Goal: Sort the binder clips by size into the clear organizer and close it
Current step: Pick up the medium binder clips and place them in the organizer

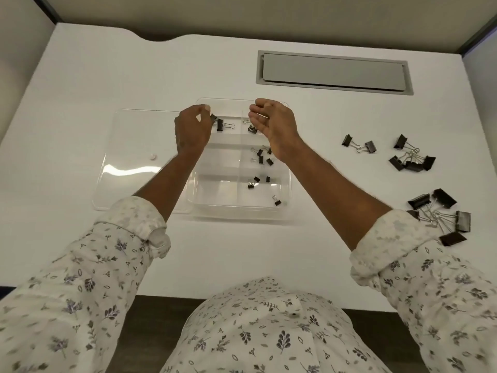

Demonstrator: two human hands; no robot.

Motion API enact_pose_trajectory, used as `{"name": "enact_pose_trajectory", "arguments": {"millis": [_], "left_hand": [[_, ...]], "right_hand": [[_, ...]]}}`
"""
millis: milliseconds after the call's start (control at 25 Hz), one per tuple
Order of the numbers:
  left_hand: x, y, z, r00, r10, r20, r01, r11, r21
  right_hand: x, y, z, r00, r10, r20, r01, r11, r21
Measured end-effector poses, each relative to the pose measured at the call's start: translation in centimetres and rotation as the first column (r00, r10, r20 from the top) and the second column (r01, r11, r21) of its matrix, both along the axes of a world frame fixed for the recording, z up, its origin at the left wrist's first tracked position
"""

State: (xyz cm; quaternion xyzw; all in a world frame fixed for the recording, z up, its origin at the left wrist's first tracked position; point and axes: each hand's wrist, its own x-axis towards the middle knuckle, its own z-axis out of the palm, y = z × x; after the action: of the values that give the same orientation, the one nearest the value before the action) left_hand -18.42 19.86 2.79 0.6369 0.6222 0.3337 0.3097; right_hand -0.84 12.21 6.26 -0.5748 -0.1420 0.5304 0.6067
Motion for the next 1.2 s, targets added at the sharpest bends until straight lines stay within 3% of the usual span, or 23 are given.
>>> {"name": "enact_pose_trajectory", "arguments": {"millis": [320, 560, 680, 760, 840, 920, 1000, 1080, 1200], "left_hand": [[4.4, -4.8, -0.5, 0.963, -0.268, 0.027, 0.262, 0.956, 0.133], [12.2, -9.0, -1.0, 0.872, -0.49, -0.007, 0.486, 0.862, 0.145], [16.0, -10.8, -1.3, 0.823, -0.567, -0.029, 0.567, 0.816, 0.116], [18.5, -12.0, -1.7, 0.775, -0.63, -0.059, 0.632, 0.77, 0.086], [20.5, -12.9, -2.3, 0.732, -0.676, -0.087, 0.68, 0.731, 0.047], [22.3, -13.4, -2.7, 0.707, -0.696, -0.121, 0.702, 0.712, 0.002], [23.9, -13.6, -3.1, 0.672, -0.719, -0.178, 0.725, 0.688, -0.044], [25.4, -13.7, -3.2, 0.616, -0.753, -0.23, 0.754, 0.649, -0.105], [27.5, -13.3, -3.5, 0.56, -0.775, -0.292, 0.763, 0.62, -0.181]], "right_hand": [[7.5, -7.6, -2.9, 0.983, -0.165, 0.082, 0.169, 0.985, -0.041], [15.5, -13.2, -4.3, 0.899, -0.18, 0.4, 0.231, 0.97, -0.081], [19.4, -14.9, -5.4, 0.717, -0.042, 0.695, 0.204, 0.967, -0.152], [21.8, -15.6, -6.4, 0.498, 0.122, 0.858, 0.119, 0.971, -0.207], [23.5, -16.1, -7.6, 0.324, 0.295, 0.899, 0.006, 0.949, -0.314], [24.6, -16.4, -8.0, 0.136, 0.511, 0.849, -0.117, 0.859, -0.498], [25.0, -16.8, -8.6, -0.059, 0.602, 0.796, -0.163, 0.781, -0.603], [24.7, -17.5, -9.1, -0.14, 0.572, 0.808, -0.183, 0.787, -0.589], [23.6, -19.1, -9.5, -0.139, 0.511, 0.848, -0.179, 0.83, -0.529]]}}
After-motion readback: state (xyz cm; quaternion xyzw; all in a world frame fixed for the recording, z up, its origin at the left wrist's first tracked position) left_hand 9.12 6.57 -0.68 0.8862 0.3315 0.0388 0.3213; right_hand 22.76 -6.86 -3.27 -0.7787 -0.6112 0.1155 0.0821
